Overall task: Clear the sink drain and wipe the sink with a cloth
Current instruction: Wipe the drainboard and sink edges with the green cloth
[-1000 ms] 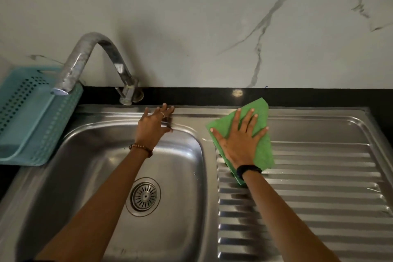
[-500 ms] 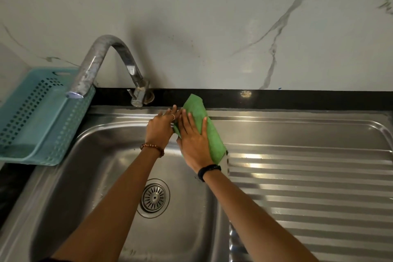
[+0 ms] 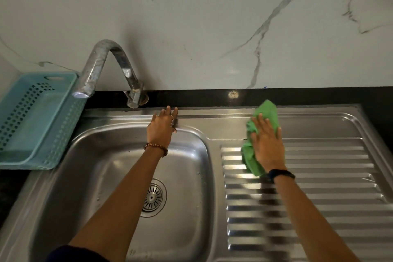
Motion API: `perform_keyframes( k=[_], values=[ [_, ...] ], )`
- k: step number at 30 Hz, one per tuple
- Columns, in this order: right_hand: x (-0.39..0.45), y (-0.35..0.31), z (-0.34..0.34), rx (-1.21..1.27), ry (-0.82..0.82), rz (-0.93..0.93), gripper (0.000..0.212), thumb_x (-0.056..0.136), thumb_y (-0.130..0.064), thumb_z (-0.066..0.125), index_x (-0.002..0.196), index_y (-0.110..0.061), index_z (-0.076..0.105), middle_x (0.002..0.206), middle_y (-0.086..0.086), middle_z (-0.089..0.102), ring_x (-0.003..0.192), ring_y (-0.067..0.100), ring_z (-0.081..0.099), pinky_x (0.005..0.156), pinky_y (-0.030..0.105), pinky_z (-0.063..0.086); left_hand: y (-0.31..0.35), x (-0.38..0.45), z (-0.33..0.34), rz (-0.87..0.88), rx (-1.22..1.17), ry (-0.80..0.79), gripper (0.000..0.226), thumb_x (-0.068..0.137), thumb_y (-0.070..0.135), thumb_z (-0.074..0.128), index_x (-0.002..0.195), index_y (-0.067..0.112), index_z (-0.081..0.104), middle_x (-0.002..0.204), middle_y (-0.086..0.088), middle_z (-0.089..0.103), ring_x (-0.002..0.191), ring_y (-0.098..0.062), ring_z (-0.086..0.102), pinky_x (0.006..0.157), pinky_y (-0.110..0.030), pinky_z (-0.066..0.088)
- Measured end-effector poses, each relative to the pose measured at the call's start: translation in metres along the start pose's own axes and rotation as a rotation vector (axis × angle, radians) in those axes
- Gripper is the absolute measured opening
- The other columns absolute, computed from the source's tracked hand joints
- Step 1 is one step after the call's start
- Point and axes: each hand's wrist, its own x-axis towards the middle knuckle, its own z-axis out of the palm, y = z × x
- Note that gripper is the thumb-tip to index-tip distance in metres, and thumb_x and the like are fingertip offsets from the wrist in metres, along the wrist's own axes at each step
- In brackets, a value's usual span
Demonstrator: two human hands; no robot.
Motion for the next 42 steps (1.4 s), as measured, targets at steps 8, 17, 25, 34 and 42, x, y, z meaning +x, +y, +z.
perform_keyframes(
  k=[8, 17, 25, 34, 42],
  values=[
    [0.003, -0.041, 0.015, -0.113, -0.016, 0.144, 0.053, 0.098, -0.036, 0.024, 0.149, -0.025, 0.012, 0.158, 0.011, 0.010, 0.145, 0.035, 0.008, 0.113, 0.061, 0.003, -0.004, 0.006, 0.006, 0.017, -0.024, -0.017, 0.071, 0.087, 0.012, 0.060, 0.146, 0.020, 0.021, 0.155, -0.010, 0.023, 0.138, -0.032, 0.031, 0.102, -0.045, 0.044],
    [-0.002, -0.110, 0.039, -0.172, -0.112, -0.369, 0.058, 0.099, -0.036, 0.024, 0.149, -0.020, -0.001, 0.160, 0.005, 0.000, 0.147, 0.029, -0.003, 0.114, 0.058, -0.008, 0.013, 0.000, 0.006, -0.019, 0.043, -0.015, 0.067, 0.092, 0.018, 0.053, 0.146, 0.011, 0.014, 0.155, -0.017, 0.017, 0.142, -0.031, 0.020, 0.115, -0.045, 0.023],
    [0.007, -0.004, 0.012, -0.012, -0.032, -0.244, 0.053, 0.099, -0.036, 0.022, 0.149, -0.024, 0.005, 0.159, -0.008, 0.009, 0.147, 0.018, 0.001, 0.114, 0.056, -0.008, 0.140, -0.051, 0.031, 0.116, -0.376, -0.012, 0.057, 0.099, 0.021, 0.032, 0.146, 0.012, 0.001, 0.157, -0.010, -0.004, 0.145, -0.022, -0.006, 0.115, -0.035, -0.005],
    [0.023, 0.187, -0.037, -0.104, 0.003, 0.003, 0.056, 0.097, -0.044, 0.022, 0.148, -0.032, 0.000, 0.160, -0.003, 0.000, 0.146, 0.030, -0.002, 0.110, 0.065, -0.006, 0.275, -0.059, 0.057, 0.269, -0.308, -0.206, 0.071, 0.094, 0.051, 0.030, 0.147, 0.021, -0.006, 0.157, -0.003, -0.012, 0.144, -0.020, -0.013, 0.114, -0.044, -0.015],
    [-0.043, 0.217, -0.048, -0.086, -0.012, -0.003, 0.058, 0.093, -0.048, 0.008, 0.147, -0.030, 0.002, 0.159, 0.002, 0.009, 0.146, 0.028, 0.007, 0.116, 0.053, 0.002, 0.328, -0.064, 0.070, 0.320, -0.124, -0.188, 0.071, 0.092, 0.056, 0.027, 0.146, 0.025, -0.008, 0.158, -0.001, -0.012, 0.144, -0.020, -0.014, 0.112, -0.047, -0.016]
  ],
)
